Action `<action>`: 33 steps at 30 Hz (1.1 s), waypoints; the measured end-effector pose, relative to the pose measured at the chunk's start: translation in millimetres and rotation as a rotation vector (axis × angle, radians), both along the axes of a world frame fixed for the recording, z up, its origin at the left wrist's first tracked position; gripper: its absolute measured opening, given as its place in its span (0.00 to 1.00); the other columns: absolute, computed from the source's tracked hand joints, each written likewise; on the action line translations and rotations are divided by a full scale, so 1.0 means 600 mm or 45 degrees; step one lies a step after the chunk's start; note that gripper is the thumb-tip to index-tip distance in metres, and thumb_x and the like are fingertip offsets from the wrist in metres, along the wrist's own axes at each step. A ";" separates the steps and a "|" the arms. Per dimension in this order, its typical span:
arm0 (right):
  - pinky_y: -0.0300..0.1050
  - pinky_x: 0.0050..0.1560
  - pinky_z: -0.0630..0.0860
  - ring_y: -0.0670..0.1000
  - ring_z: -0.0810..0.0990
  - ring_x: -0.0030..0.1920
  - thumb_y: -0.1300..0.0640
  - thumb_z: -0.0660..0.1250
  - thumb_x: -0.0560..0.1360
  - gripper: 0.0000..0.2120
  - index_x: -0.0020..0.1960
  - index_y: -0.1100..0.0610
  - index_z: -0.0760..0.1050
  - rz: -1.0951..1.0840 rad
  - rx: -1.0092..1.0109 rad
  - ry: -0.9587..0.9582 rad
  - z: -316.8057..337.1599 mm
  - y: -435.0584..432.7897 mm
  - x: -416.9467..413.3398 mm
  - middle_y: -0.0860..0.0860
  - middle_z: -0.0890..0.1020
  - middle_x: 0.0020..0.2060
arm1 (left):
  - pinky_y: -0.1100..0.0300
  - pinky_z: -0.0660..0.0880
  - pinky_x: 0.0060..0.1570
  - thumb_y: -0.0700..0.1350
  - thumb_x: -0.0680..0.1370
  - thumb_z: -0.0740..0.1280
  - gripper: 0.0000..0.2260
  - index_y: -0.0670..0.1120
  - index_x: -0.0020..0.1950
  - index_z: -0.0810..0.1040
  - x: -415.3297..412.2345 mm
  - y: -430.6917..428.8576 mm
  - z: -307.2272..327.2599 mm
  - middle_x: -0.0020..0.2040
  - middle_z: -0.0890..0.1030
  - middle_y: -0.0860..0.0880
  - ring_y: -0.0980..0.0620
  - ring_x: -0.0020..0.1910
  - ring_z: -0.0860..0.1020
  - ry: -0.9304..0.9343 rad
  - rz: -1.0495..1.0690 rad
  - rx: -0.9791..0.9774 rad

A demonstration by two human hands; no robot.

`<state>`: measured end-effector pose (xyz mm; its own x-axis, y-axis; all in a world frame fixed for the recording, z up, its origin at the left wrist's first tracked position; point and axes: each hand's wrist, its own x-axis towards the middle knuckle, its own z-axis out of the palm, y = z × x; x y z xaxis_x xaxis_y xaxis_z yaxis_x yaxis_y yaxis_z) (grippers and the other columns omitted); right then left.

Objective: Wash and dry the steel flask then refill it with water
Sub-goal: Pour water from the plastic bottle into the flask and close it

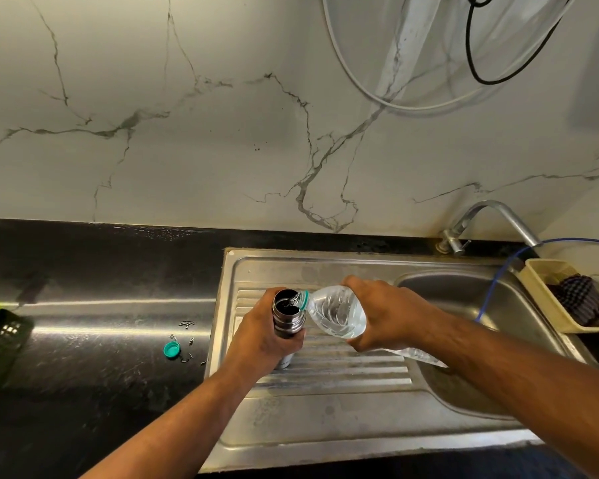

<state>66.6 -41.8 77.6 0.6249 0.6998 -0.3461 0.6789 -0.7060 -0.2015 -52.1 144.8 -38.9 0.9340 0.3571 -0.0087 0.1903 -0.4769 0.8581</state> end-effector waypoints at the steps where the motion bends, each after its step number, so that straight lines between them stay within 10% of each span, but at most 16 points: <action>1: 0.49 0.58 0.81 0.50 0.78 0.60 0.48 0.81 0.67 0.41 0.73 0.48 0.63 0.000 -0.010 0.009 0.001 0.001 0.000 0.49 0.77 0.64 | 0.61 0.78 0.55 0.47 0.67 0.81 0.34 0.63 0.65 0.67 0.000 0.000 -0.001 0.54 0.78 0.63 0.58 0.53 0.79 0.002 0.001 0.003; 33: 0.49 0.53 0.83 0.51 0.79 0.56 0.50 0.82 0.67 0.43 0.74 0.51 0.61 0.005 -0.160 0.037 0.022 0.014 0.006 0.52 0.77 0.63 | 0.61 0.77 0.56 0.49 0.68 0.82 0.36 0.65 0.66 0.63 -0.001 0.000 -0.009 0.56 0.75 0.64 0.58 0.55 0.77 0.033 -0.004 0.054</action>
